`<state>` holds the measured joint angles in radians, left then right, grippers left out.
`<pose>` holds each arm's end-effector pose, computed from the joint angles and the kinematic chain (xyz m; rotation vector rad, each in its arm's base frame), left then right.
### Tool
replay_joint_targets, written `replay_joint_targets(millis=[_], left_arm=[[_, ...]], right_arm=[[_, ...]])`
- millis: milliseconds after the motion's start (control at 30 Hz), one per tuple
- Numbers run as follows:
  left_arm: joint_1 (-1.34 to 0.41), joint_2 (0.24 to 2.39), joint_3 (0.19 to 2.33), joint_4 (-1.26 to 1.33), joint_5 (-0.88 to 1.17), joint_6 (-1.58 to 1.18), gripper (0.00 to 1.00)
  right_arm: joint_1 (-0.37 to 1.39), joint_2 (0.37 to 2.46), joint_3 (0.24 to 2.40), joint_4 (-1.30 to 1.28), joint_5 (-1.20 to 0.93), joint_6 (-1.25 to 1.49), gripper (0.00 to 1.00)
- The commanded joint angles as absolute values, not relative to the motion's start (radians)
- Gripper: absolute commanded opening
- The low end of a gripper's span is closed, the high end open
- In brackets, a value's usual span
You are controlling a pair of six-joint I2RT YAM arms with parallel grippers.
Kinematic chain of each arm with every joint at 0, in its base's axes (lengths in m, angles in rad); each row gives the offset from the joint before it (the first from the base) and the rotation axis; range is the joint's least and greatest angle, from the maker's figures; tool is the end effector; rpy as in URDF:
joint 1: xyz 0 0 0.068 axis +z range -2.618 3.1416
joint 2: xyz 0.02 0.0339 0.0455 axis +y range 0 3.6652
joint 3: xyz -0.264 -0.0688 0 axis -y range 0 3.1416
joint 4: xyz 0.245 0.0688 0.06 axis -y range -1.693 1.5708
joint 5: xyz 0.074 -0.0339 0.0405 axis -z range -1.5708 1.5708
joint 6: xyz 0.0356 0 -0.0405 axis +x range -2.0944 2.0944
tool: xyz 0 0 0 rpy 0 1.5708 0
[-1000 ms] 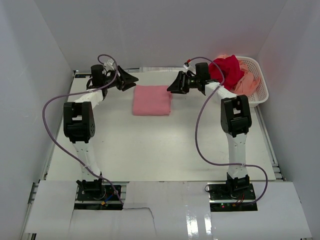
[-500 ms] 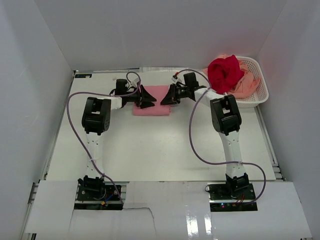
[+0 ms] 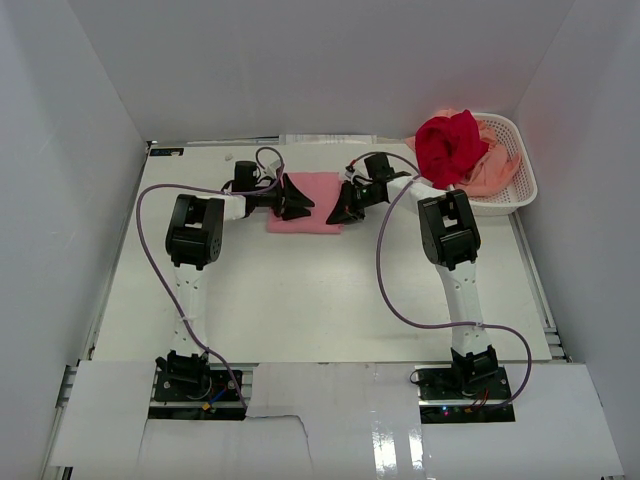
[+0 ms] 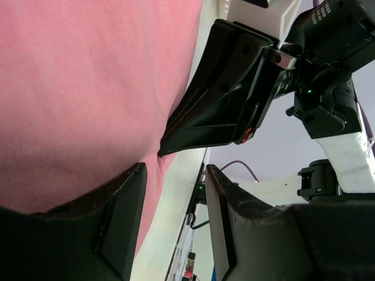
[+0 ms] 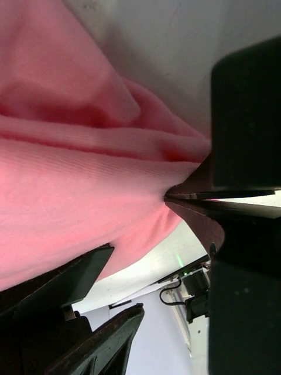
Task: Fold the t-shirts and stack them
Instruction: Fold the long partially folded tshirt into a neat square
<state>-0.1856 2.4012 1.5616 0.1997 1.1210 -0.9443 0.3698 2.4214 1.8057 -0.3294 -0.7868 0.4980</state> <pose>0.4805 -0.1228 0.0959 -0.1768 2.3860 -1.8232 0.4675 0.2083 0.1147 -0.1812 2.6078 1.3280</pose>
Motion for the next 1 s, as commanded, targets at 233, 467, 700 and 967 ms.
replay_joint_targets(millis=[233,467,700,967], left_arm=[[-0.157,2.188,1.627,0.028,1.098,-0.914,0.55],[-0.061,2.147,1.917,-0.581,0.868,-0.602,0.68],[-0.038,2.261,1.902,-0.672,0.729,-0.488,0.68],[-0.038,2.335,1.896,-0.604,0.652,-0.449,0.7]], right_arm=[[0.367,2.361,1.825,-0.417,-0.676,0.426,0.08],[0.368,2.332,1.819,-0.414,-0.695,0.423,0.08],[0.368,2.319,1.806,-0.419,-0.687,0.416,0.08],[0.368,2.301,1.793,-0.419,-0.701,0.405,0.08]])
